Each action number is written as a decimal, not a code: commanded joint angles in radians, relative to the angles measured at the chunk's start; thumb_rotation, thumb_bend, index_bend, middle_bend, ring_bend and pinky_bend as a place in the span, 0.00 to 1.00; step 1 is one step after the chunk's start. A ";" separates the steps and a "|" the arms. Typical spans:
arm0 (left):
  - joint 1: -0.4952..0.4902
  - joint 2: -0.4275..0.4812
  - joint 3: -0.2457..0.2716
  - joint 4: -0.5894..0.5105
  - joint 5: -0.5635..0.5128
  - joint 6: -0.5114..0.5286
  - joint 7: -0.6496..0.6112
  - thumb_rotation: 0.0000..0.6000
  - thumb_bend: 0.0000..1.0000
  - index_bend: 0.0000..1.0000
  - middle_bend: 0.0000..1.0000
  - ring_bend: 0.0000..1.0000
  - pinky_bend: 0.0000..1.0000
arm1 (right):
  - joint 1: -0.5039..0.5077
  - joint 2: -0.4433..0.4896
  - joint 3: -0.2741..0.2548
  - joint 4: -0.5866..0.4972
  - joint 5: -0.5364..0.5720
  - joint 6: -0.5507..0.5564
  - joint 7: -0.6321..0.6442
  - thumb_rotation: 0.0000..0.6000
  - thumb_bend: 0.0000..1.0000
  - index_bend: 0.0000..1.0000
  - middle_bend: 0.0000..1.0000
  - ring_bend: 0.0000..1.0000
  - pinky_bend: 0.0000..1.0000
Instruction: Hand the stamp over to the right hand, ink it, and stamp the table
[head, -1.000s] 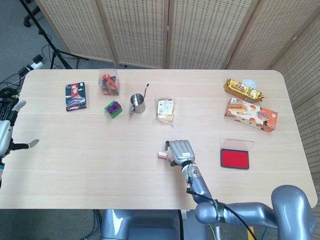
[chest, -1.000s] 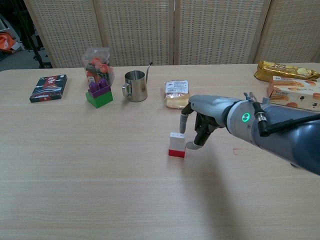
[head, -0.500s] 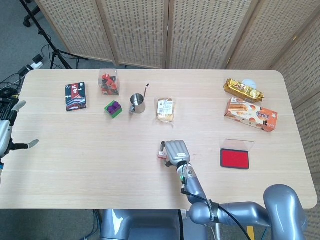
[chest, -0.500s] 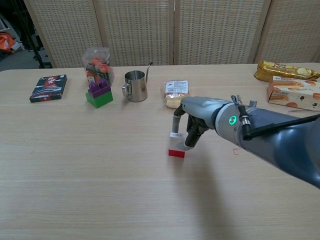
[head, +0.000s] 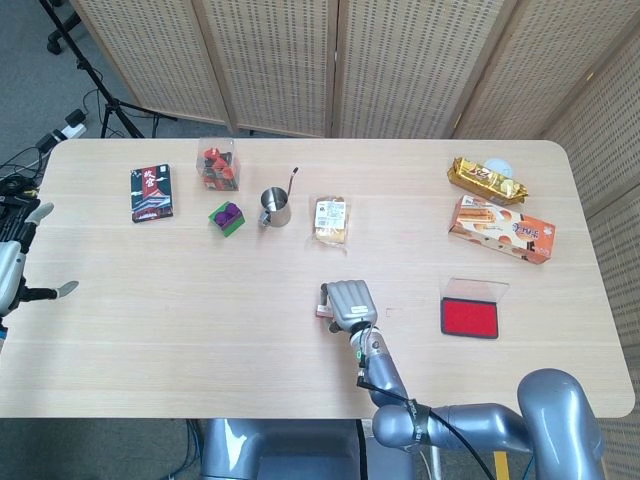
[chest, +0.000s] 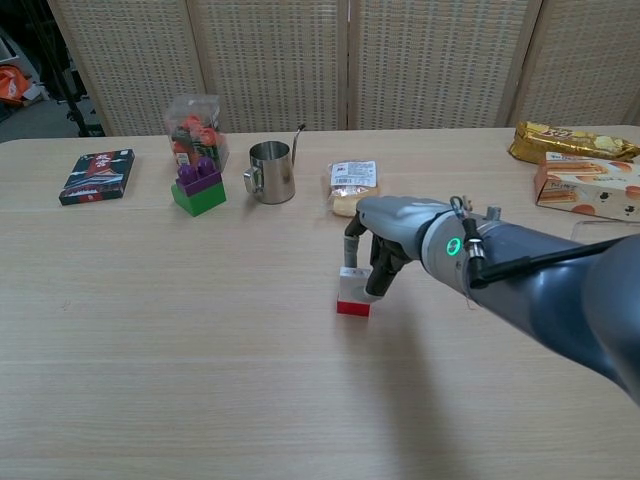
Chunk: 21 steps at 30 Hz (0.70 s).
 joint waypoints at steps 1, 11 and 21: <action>0.002 0.002 -0.002 0.000 0.001 -0.003 -0.002 1.00 0.04 0.00 0.00 0.00 0.00 | 0.002 -0.003 0.001 0.002 -0.001 0.002 -0.003 1.00 0.41 0.48 0.93 0.98 1.00; 0.007 0.008 -0.009 0.000 0.009 -0.016 -0.012 1.00 0.04 0.00 0.00 0.00 0.00 | 0.006 -0.020 -0.007 0.028 -0.019 0.011 -0.016 1.00 0.50 0.52 0.93 0.98 1.00; 0.010 0.011 -0.014 0.001 0.011 -0.028 -0.013 1.00 0.04 0.00 0.00 0.00 0.00 | -0.002 -0.014 -0.001 0.021 -0.032 0.013 -0.014 1.00 0.54 0.56 0.93 0.99 1.00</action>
